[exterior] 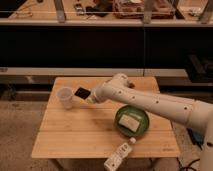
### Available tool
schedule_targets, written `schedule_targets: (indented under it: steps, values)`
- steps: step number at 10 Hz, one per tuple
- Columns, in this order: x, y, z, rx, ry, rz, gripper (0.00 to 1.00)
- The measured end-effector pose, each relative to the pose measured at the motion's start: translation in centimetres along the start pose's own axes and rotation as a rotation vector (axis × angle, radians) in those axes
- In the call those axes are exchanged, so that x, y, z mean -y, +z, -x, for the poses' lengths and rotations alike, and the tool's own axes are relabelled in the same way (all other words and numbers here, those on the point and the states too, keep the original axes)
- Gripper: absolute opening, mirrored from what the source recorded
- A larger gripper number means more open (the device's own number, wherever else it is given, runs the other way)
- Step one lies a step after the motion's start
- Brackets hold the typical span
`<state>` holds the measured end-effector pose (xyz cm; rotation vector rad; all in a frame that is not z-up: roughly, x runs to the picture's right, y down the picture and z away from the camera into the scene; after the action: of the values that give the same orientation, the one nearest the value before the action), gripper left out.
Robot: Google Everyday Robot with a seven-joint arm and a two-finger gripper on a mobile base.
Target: Place the eraser in the ceramic cup
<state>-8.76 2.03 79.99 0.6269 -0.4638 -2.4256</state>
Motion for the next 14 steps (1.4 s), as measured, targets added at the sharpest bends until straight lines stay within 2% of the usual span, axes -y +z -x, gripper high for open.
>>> schedule_targets:
  steps: [2, 3, 7, 9, 11, 14]
  values:
    - [-1.1, 0.3, -1.8, -0.019, -0.011, 0.003, 0.0]
    - [-1.0, 1.1, -3.3, -0.044, -0.013, -0.015, 0.0]
    - [3.4, 6.0, -7.5, -0.145, -0.007, -0.17, 0.0]
    - [4.1, 7.7, -7.9, -0.169, -0.003, -0.212, 0.0]
    - [4.0, 8.6, -8.2, -0.196, 0.004, -0.234, 0.12]
    - [3.4, 9.0, -8.3, -0.231, 0.015, -0.249, 0.42]
